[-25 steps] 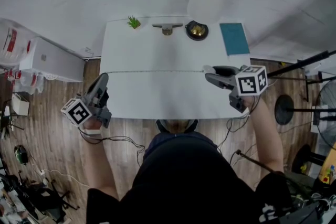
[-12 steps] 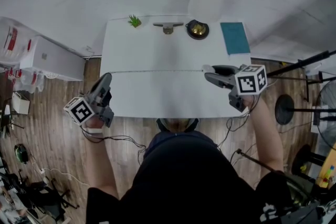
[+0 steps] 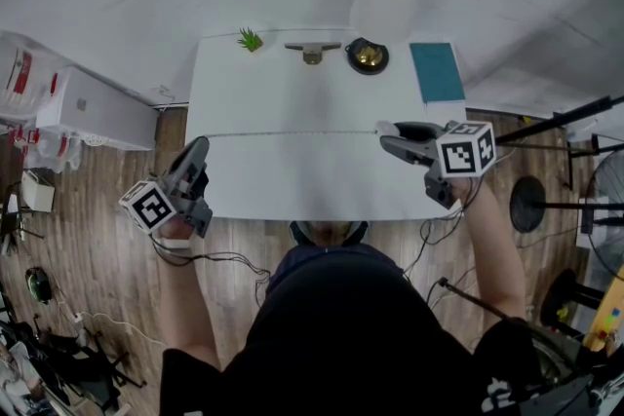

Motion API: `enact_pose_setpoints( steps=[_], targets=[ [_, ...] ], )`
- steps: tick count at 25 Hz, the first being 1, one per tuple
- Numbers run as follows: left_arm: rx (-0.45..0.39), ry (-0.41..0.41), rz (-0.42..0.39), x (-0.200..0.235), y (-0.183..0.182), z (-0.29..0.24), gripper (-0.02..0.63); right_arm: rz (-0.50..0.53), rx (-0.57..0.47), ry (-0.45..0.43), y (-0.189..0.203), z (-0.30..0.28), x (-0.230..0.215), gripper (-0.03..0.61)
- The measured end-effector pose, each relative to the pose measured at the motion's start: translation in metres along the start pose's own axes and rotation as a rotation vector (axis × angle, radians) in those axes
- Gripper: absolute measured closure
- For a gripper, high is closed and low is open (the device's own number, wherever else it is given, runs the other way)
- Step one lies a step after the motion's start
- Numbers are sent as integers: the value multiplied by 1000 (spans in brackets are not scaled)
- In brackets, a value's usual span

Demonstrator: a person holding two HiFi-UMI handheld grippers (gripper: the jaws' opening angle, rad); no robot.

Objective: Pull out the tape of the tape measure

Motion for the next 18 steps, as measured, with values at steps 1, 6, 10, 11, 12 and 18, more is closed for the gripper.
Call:
enact_pose_setpoints(
  steps=[1,6,10,11,12,18],
  targets=[
    [3,7,-6,-2,0,-1,604,1,-1,2,-1,0,1,362],
    [39,42,-30,-14,8,-10,604,13,-7,-3,-3,0,8,362],
    [74,64,-29,-22,20,-26,603,23,-13,-4,-5,-2,9,362],
    [83,68,-28,-23,23,-30,604,23,-14,-4,-5,-2,10,362],
    [90,72,-28,-24,26,-33,604,24,-14,-3,-5,-3,10,362],
    [135,83,-29,-28,38,-45,603,44,-15,9,-7,-7,15,362]
  ],
)
Point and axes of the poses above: the fingertips, and each gripper's own axes: z backward along the fingers, x to its left, y out of its underside, the point moved 7 cm from there along z, backward along the fingers, and after that the axes turned 13 degrees about x, right-handed, at the moved point
